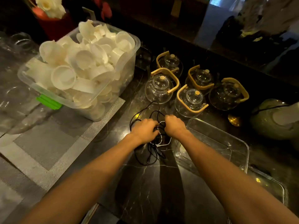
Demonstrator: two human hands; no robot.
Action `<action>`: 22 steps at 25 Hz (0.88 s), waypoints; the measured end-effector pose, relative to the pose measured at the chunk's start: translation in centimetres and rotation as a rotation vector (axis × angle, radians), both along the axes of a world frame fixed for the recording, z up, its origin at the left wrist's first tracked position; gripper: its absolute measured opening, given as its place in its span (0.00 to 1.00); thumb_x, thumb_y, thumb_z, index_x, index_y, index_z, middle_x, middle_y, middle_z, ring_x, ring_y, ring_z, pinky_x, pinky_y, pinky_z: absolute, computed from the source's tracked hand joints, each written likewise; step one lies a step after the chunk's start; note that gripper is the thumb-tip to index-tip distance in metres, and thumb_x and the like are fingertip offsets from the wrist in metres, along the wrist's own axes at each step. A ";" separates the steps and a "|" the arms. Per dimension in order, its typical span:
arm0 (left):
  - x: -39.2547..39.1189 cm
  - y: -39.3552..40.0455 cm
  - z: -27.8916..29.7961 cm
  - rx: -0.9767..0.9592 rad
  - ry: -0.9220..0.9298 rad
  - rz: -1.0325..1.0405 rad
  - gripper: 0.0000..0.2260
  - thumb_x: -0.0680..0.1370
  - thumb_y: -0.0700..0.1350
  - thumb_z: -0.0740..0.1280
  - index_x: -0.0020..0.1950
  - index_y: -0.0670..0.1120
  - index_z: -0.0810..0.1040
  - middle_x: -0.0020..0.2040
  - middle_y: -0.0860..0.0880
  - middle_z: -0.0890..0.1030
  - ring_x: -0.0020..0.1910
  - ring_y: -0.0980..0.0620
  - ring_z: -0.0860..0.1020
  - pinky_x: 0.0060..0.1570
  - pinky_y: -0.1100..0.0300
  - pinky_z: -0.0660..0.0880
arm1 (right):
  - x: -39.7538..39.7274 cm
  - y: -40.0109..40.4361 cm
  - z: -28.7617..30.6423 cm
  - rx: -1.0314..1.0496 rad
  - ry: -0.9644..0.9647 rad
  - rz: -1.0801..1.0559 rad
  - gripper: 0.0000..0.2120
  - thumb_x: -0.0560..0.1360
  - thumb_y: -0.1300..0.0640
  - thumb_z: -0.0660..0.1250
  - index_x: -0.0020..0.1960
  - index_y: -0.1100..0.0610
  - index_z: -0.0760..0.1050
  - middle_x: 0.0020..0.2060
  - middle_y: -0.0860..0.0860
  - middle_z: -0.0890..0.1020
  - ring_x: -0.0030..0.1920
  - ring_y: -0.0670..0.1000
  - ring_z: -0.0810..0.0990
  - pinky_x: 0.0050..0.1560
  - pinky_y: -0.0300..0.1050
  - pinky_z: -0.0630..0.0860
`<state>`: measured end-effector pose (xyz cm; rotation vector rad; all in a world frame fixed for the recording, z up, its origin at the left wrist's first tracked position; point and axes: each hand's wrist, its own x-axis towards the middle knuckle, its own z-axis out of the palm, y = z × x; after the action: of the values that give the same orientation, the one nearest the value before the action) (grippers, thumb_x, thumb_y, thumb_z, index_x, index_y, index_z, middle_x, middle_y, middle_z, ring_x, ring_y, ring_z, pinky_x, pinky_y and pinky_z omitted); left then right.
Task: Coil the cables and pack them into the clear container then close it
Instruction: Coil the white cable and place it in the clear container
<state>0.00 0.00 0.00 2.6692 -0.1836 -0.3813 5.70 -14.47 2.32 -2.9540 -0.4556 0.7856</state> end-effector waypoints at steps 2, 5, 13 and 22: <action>0.6 0.0 -0.6 0.075 0.028 -0.008 0.16 0.79 0.54 0.66 0.62 0.47 0.79 0.57 0.44 0.81 0.61 0.43 0.76 0.56 0.45 0.77 | 0.7 0.2 -0.5 -0.016 -0.010 -0.024 0.19 0.79 0.61 0.66 0.68 0.64 0.71 0.67 0.63 0.74 0.66 0.66 0.77 0.60 0.56 0.75; 0.8 0.1 -1.6 0.068 0.027 0.030 0.15 0.79 0.55 0.65 0.59 0.47 0.80 0.55 0.45 0.81 0.59 0.43 0.77 0.54 0.46 0.78 | 1.7 0.3 -1.5 -0.009 0.001 -0.062 0.17 0.79 0.62 0.65 0.67 0.64 0.72 0.65 0.64 0.77 0.64 0.66 0.78 0.58 0.56 0.76; 0.8 0.1 -0.9 -0.070 0.004 0.121 0.14 0.80 0.55 0.65 0.60 0.48 0.79 0.49 0.46 0.83 0.50 0.45 0.81 0.46 0.48 0.79 | 2.2 -1.7 0.2 0.321 0.010 -0.077 0.07 0.77 0.57 0.68 0.45 0.59 0.72 0.41 0.55 0.80 0.44 0.60 0.82 0.40 0.52 0.76; -1.0 -0.9 3.4 -0.227 0.022 0.184 0.12 0.80 0.56 0.66 0.54 0.50 0.83 0.42 0.50 0.85 0.45 0.51 0.83 0.40 0.56 0.75 | -0.2 -4.4 9.4 0.897 -0.232 -0.203 0.05 0.82 0.56 0.66 0.51 0.56 0.80 0.40 0.47 0.83 0.39 0.43 0.79 0.39 0.35 0.75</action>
<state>-1.00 -0.93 3.43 2.4329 0.0248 -0.3112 5.49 -18.83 11.68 -2.1867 -0.3721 0.1314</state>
